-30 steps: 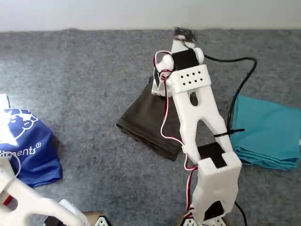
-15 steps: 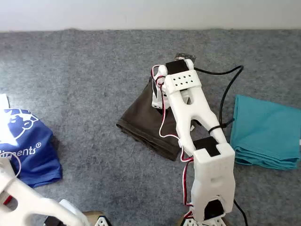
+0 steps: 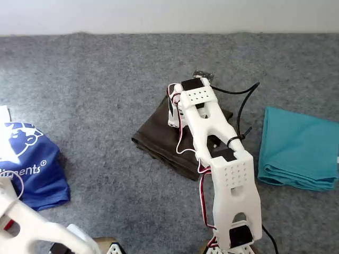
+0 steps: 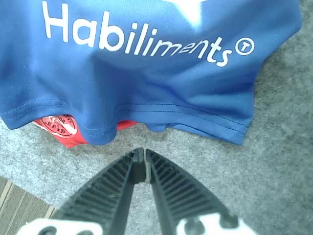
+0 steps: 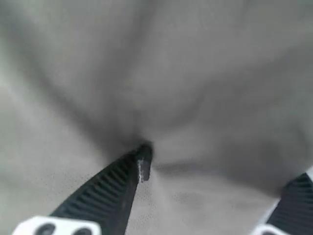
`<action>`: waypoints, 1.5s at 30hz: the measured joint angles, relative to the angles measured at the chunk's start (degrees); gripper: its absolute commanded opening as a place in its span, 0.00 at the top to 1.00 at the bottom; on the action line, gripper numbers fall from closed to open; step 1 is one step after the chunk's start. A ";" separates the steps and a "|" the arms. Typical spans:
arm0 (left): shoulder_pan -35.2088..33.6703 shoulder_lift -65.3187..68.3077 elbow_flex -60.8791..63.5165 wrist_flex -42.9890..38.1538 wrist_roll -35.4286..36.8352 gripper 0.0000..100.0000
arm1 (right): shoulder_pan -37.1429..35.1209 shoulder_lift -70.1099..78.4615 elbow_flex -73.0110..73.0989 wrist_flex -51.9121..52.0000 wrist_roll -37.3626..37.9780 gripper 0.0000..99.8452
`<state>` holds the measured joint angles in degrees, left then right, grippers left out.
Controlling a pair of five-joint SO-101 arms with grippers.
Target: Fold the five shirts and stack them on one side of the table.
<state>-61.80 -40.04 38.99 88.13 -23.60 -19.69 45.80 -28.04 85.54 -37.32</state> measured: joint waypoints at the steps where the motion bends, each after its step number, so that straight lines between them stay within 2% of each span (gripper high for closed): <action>1: 0.00 0.00 0.00 0.00 0.00 0.98 | 0.00 0.00 0.00 0.00 0.00 0.72; 6: 0.00 0.00 0.00 0.00 0.00 0.98 | 0.09 0.00 0.00 0.18 -0.09 0.99; 9: 0.00 0.00 0.00 0.00 0.00 0.98 | 0.35 0.00 0.00 0.53 1.76 0.97; 11: 0.00 0.00 0.00 0.00 0.00 0.98 | 0.44 0.00 0.00 0.88 3.43 0.99; 17: 0.00 0.00 0.00 0.00 0.00 0.98 | 1.85 -0.70 -0.88 4.22 7.91 0.99; 25: 0.00 0.00 0.00 0.00 0.00 0.98 | 5.19 -8.44 -3.78 14.68 20.66 0.99; 32: 0.00 0.00 0.00 0.00 0.00 0.98 | 13.89 -25.58 -2.37 14.86 34.29 0.99; 40: 0.00 0.00 0.00 0.00 0.00 0.98 | 26.11 -47.03 8.70 14.95 51.52 0.99; 45: 0.00 0.00 0.00 0.00 0.00 0.98 | 33.14 -52.22 12.84 14.95 61.63 0.99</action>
<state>-61.80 -40.04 38.99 88.13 -23.60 13.45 -6.42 -15.21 100.48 24.31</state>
